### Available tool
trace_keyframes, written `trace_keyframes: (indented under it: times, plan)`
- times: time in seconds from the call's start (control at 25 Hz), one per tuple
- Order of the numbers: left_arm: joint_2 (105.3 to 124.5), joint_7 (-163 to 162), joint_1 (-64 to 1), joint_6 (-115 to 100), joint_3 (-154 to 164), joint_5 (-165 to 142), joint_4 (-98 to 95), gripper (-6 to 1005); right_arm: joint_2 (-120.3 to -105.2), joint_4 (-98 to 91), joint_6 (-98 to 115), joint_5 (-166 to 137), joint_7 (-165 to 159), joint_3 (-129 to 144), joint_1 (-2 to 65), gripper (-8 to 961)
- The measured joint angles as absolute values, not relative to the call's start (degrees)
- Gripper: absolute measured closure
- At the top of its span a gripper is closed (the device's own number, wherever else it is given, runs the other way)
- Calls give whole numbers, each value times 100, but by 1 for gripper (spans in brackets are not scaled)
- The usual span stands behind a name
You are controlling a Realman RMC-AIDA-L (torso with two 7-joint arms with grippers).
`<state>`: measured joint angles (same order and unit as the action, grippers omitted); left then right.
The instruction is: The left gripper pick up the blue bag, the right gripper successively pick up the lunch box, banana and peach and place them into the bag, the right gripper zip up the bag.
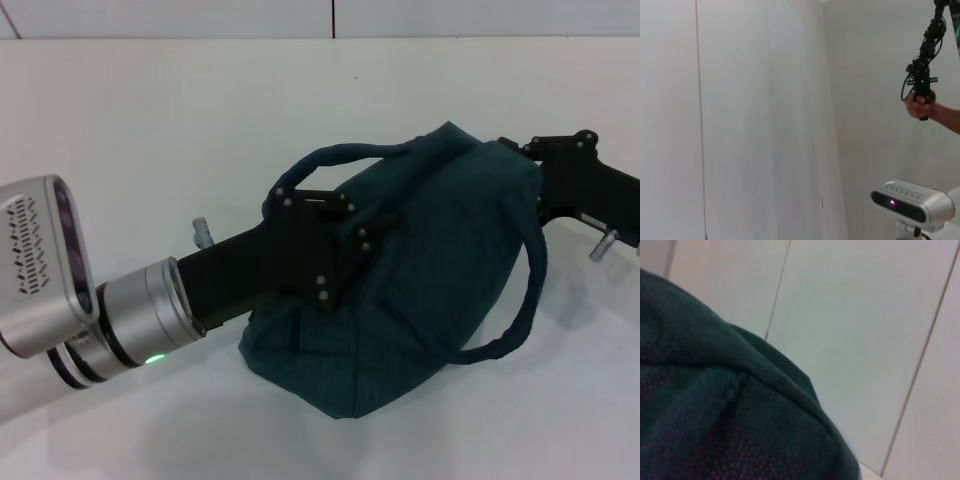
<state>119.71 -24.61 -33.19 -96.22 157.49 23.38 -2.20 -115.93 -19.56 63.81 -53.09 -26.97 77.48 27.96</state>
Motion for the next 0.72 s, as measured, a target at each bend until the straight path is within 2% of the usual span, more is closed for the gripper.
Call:
trace_keyframes:
  times: [0.32, 0.68, 0.72]
  plan:
    - [11982, -2461, -3295, -9621, 15690, 2440, -254, 860, -11612, -1941, 6247, -5097, -2716, 7753, 2777, 922]
    - [12022, -2064, -2959, -9587, 15521, 3047, -669, 816, -11610, -1966, 6504, -4686, -2854, 7814, 2754, 916]
    - [12022, -2065, -2940, -9570, 15521, 3132, -689, 811, -11596, -1986, 6503, -4697, -2962, 7817, 2755, 884]
